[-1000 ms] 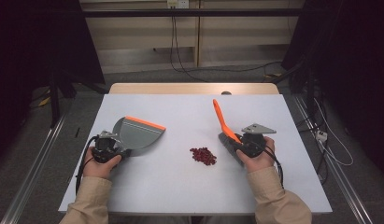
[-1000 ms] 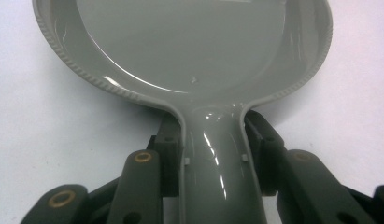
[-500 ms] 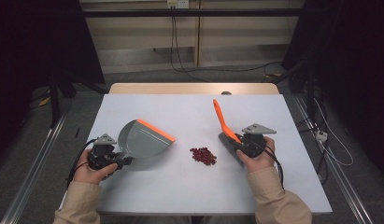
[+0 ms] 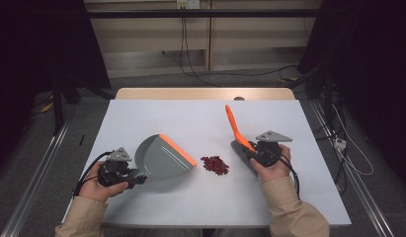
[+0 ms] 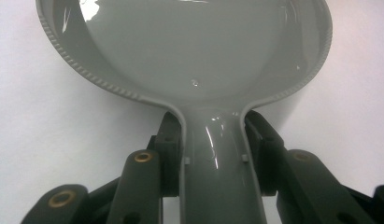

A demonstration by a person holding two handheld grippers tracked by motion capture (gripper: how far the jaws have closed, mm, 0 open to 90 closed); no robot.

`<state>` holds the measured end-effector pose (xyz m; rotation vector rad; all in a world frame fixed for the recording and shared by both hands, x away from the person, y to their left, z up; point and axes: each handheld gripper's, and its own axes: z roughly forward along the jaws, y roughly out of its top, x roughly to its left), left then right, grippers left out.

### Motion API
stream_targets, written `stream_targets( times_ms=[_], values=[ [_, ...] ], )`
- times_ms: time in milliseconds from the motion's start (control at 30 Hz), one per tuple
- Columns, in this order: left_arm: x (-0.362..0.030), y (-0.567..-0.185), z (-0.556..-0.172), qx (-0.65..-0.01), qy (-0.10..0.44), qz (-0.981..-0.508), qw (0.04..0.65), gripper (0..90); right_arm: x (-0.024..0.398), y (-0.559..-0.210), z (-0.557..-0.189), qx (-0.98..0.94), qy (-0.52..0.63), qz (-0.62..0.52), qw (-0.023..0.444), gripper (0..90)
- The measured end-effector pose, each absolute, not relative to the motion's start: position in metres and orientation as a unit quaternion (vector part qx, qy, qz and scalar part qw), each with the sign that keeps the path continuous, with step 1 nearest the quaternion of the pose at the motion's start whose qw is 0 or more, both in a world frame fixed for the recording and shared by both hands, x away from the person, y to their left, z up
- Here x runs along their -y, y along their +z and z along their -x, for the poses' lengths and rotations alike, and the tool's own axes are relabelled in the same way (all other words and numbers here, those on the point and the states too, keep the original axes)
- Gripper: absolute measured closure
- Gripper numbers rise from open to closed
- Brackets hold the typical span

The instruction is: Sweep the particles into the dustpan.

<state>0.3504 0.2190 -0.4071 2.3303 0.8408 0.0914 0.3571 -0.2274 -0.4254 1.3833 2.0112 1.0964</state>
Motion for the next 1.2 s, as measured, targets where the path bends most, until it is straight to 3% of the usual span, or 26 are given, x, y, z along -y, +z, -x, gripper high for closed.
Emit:
stream_targets(
  times_ms=[967,1200],
  values=[
    [-0.178,-0.425,-0.336,-0.23,-0.011,-0.922,0.313,63.1,0.223,-0.423,-0.357,-0.743,0.387,-0.495,0.232,70.3],
    [-0.173,-0.429,-0.335,-0.214,-0.018,-0.928,0.306,62.8,0.219,-0.412,-0.361,-0.758,0.361,-0.493,0.229,66.1]
  ],
)
